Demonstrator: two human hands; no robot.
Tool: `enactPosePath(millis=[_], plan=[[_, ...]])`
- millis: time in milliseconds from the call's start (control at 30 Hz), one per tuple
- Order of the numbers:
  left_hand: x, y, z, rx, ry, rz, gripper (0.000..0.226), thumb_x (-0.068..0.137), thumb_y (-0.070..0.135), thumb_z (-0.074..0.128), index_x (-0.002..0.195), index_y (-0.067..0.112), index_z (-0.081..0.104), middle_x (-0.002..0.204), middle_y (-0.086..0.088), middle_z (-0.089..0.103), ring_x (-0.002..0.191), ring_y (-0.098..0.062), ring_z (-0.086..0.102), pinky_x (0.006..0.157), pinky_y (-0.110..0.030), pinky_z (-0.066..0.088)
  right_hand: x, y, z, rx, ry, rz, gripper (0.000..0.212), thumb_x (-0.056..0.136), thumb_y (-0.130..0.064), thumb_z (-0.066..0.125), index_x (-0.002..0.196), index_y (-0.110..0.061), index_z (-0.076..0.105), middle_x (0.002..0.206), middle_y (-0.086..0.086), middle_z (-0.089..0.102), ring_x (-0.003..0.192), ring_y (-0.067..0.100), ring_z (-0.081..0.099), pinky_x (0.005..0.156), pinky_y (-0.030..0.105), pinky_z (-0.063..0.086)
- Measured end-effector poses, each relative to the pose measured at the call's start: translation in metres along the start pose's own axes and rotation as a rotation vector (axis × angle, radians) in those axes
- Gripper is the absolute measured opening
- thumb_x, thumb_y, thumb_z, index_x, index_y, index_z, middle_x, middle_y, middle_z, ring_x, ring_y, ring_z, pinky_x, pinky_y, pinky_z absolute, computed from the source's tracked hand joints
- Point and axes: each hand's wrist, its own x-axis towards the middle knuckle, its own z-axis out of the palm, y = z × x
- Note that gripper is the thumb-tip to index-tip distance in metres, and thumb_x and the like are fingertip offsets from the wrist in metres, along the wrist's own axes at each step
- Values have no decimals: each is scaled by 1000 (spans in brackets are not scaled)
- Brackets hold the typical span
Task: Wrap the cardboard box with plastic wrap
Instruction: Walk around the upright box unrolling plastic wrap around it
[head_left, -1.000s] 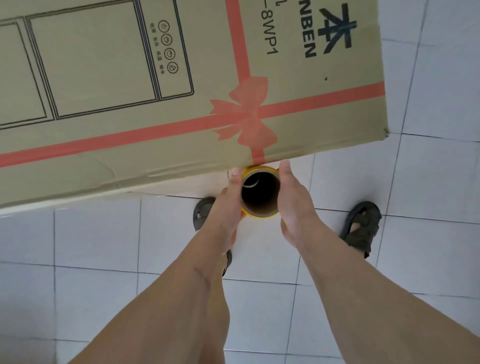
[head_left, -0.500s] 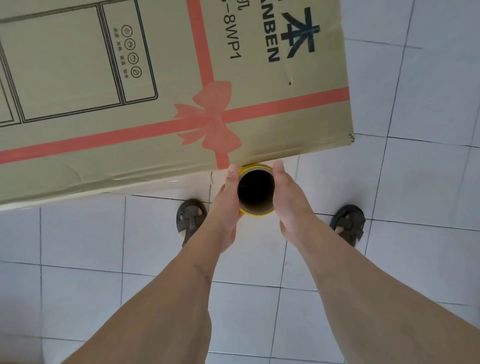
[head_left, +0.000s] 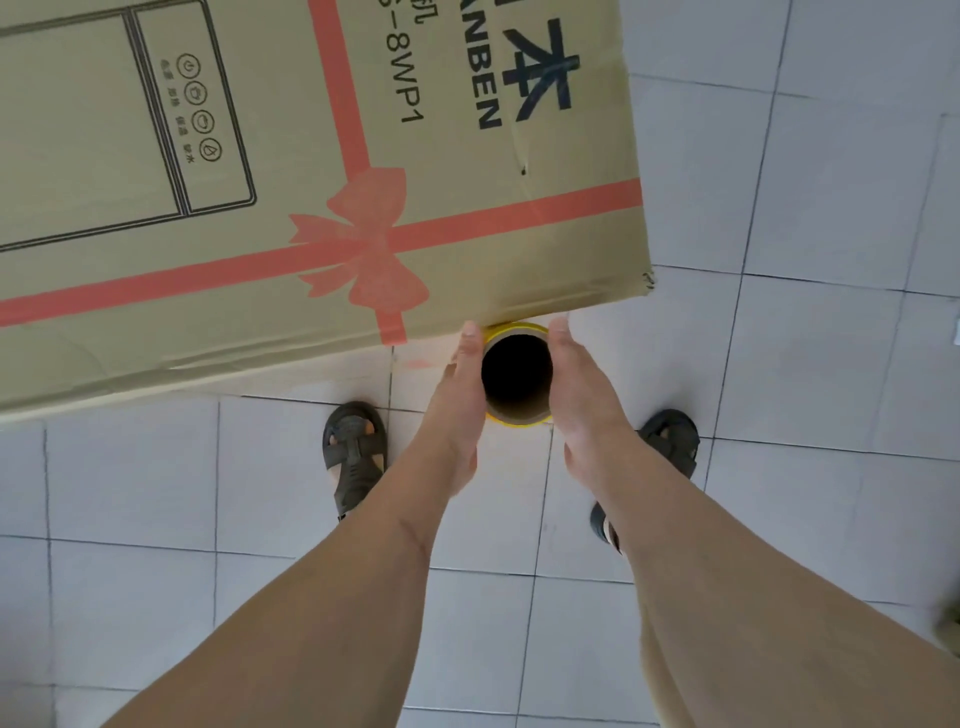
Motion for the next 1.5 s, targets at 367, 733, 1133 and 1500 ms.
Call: enactPosePath(millis=[367,733,1133,1500], plan=[[-9,-7,47,-57,-133,-97,75,95,80,24,134,31,66,127,6,75,128,-13,64,120,-44,39,-6,-24,-46,-8,79,-187,50,101,-59,28,132,-30,53,111,-18,49,108,6,43,93,23,29],[0,3,72,-43,-47,-41,94,71,88,48,135,22,65,130,2,73,132,-19,60,121,-46,36,10,-11,-68,146,37,18,56,99,-65,30,134,-28,53,121,-10,58,110,12,51,74,21,36],[7,-10,122,2,40,-63,128,49,110,29,149,34,51,150,6,58,143,-19,46,124,-49,27,29,-10,-106,79,134,-37,57,96,-66,33,131,-26,55,128,-10,57,119,13,50,100,31,36],[-3,-10,171,-260,-63,-7,75,94,77,33,137,23,64,126,0,75,121,-18,68,113,-42,49,29,-41,-146,-6,108,-209,49,101,-59,30,123,-26,59,122,-5,59,117,15,51,103,33,36]])
